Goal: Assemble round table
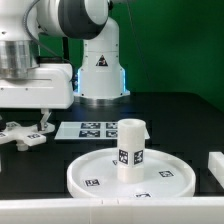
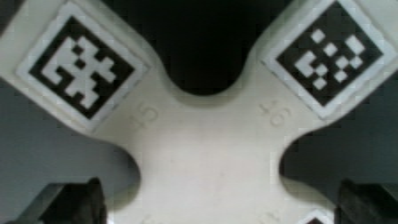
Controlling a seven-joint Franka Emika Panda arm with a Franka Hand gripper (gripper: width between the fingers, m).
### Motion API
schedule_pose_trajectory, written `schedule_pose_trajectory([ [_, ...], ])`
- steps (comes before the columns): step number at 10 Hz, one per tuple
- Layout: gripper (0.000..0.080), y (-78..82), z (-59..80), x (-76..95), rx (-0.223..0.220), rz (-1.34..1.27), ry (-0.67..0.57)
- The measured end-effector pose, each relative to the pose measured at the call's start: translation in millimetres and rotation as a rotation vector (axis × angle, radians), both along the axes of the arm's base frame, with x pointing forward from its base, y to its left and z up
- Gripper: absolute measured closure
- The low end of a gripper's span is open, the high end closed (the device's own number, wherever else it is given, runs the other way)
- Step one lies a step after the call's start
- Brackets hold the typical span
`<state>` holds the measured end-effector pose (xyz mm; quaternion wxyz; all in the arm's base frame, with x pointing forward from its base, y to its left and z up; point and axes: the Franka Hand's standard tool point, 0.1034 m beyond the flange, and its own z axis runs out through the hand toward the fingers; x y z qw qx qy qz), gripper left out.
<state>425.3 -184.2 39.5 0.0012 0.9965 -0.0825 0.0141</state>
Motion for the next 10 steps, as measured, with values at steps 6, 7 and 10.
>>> schedule_pose_trajectory([
  [6,0.015,-1.9,-7.3,-6.0,0.001,0.002,0.018],
  [7,0.015,-2.4,-9.4,-7.6,0.001,0.003,0.022],
  [10,0.015,-2.7,-12.3,-9.8,0.002,0.003,0.029],
])
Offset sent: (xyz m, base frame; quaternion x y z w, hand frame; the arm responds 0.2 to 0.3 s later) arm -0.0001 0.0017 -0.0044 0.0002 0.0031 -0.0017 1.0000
